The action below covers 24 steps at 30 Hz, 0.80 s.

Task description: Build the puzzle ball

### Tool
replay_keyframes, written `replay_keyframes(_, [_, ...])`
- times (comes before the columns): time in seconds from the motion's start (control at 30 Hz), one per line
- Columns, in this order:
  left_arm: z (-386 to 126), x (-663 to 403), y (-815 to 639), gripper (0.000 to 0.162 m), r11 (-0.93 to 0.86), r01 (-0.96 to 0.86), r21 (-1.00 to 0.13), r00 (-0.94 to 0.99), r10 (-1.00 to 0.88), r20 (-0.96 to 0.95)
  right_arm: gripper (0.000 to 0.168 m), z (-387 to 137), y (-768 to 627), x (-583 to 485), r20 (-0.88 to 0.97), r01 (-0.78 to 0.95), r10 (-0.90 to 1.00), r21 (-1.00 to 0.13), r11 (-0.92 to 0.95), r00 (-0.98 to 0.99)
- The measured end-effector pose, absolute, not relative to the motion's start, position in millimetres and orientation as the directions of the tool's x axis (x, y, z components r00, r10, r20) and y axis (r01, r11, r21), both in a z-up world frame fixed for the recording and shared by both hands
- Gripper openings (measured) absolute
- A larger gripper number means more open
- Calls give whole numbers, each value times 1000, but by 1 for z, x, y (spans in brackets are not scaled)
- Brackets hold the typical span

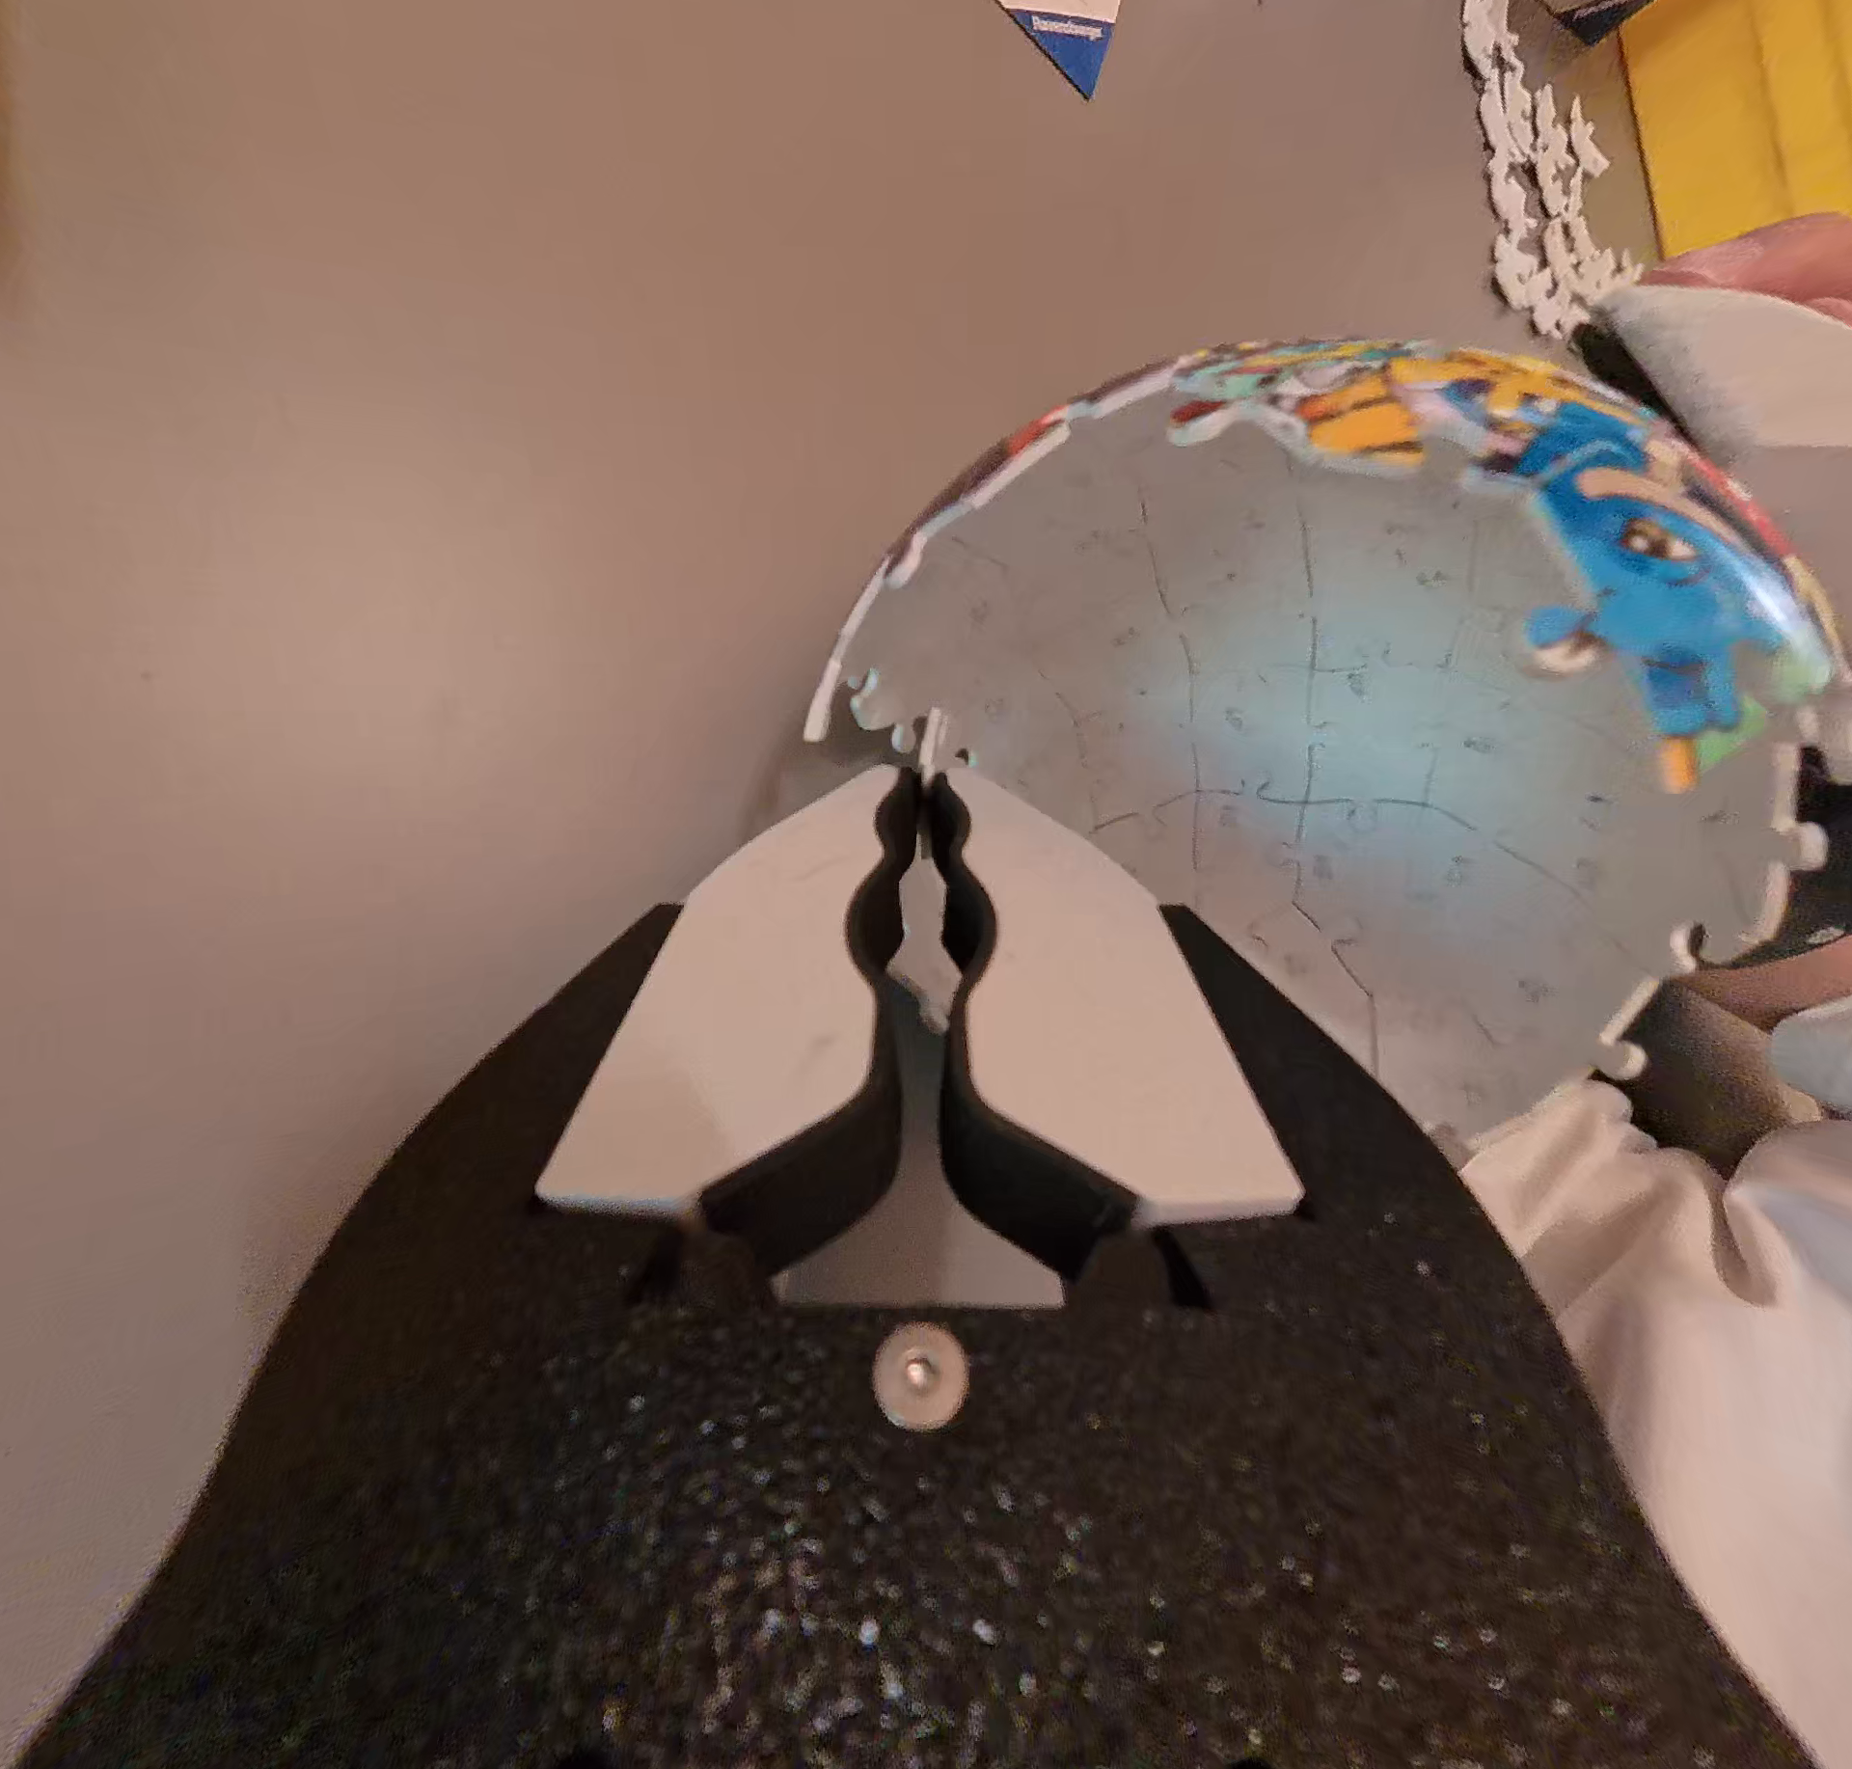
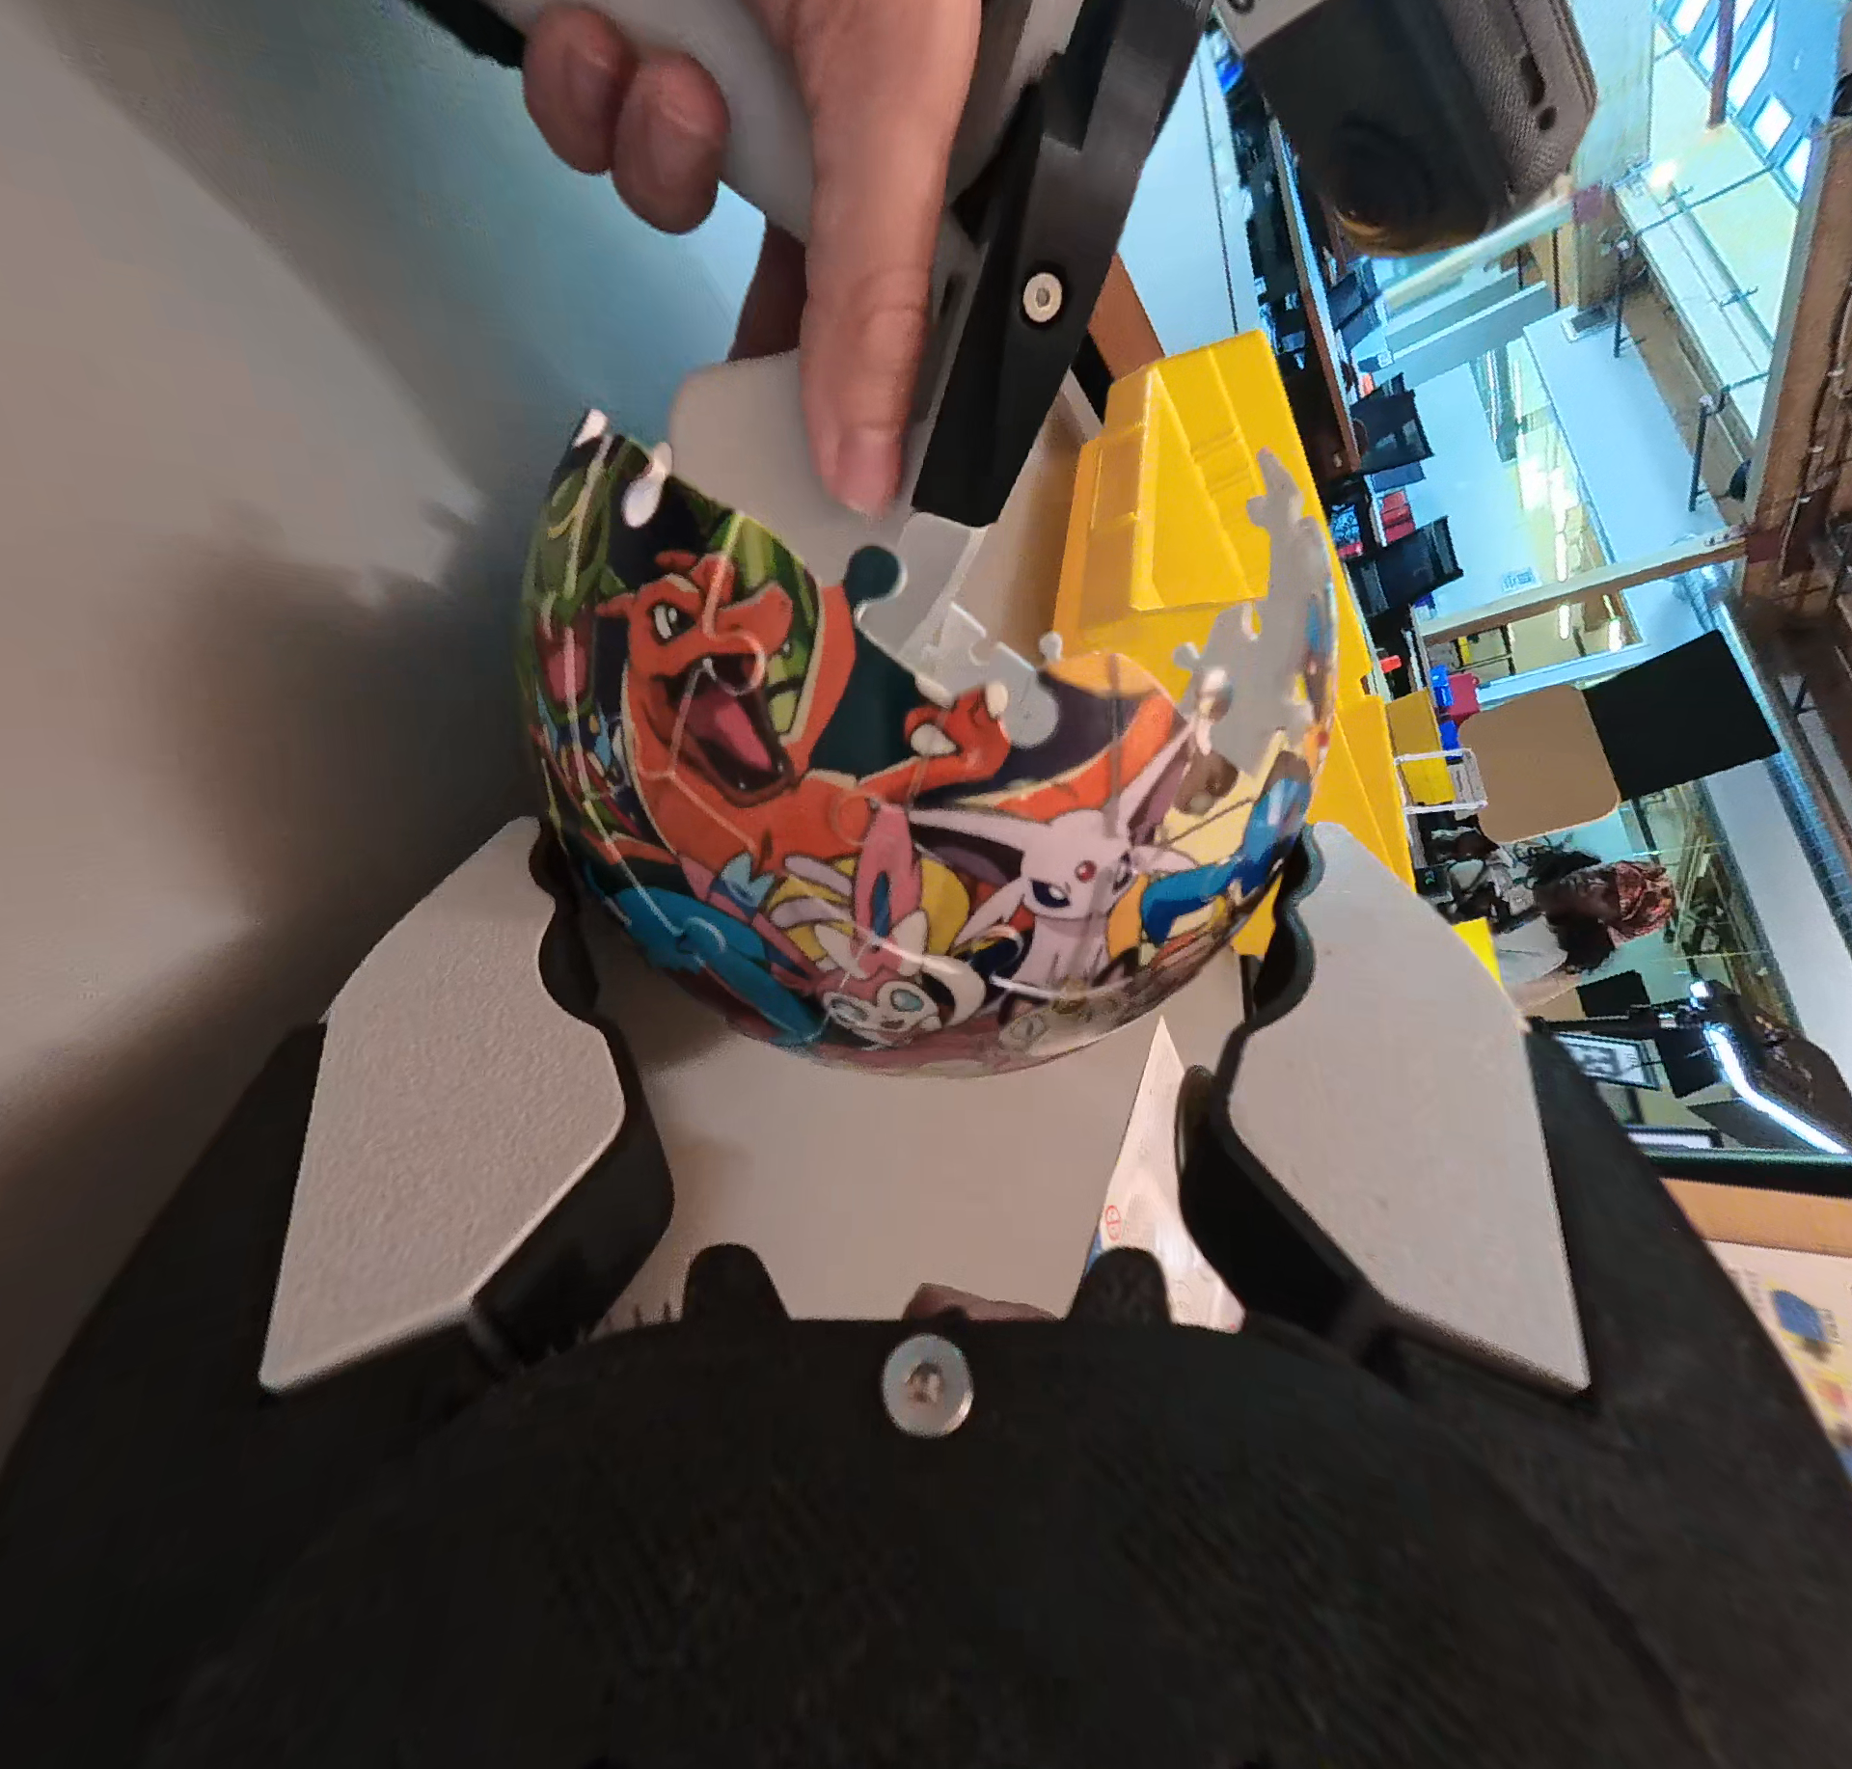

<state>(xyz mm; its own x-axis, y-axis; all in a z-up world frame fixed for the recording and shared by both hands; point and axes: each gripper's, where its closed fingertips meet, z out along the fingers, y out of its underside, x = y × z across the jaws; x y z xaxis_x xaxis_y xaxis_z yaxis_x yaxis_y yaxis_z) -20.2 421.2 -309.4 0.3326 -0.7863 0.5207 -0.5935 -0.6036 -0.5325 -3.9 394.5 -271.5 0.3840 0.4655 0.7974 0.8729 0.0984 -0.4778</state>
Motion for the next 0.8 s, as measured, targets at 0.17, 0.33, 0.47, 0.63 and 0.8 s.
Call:
replay_keyframes(0.17, [-318, -25, 421, 3, -618, -603, -505, 343, -772, 536, 130, -272, 395, -10, 803, 889, 485, -445, 104, 346])
replay_keyframes(0.33, [-324, -30, 428, 9, -617, -616, -490, 391, -779, 490, 130, -271, 398, -15, 785, 908, 538, -411, 78, 308])
replay_keyframes(0.47, [-326, -34, 428, 11, -631, -613, -475, 405, -767, 497, 130, -271, 401, -16, 772, 921, 565, -385, 53, 291])
replay_keyframes(0.63, [-324, -39, 430, 15, -667, -579, -469, 425, -738, 524, 130, -271, 402, -20, 779, 935, 572, -350, 58, 257])
replay_keyframes(0.8, [-315, -38, 433, 30, -701, -520, -488, 418, -707, 570, 130, -270, 404, -24, 771, 934, 584, -352, 58, 254])
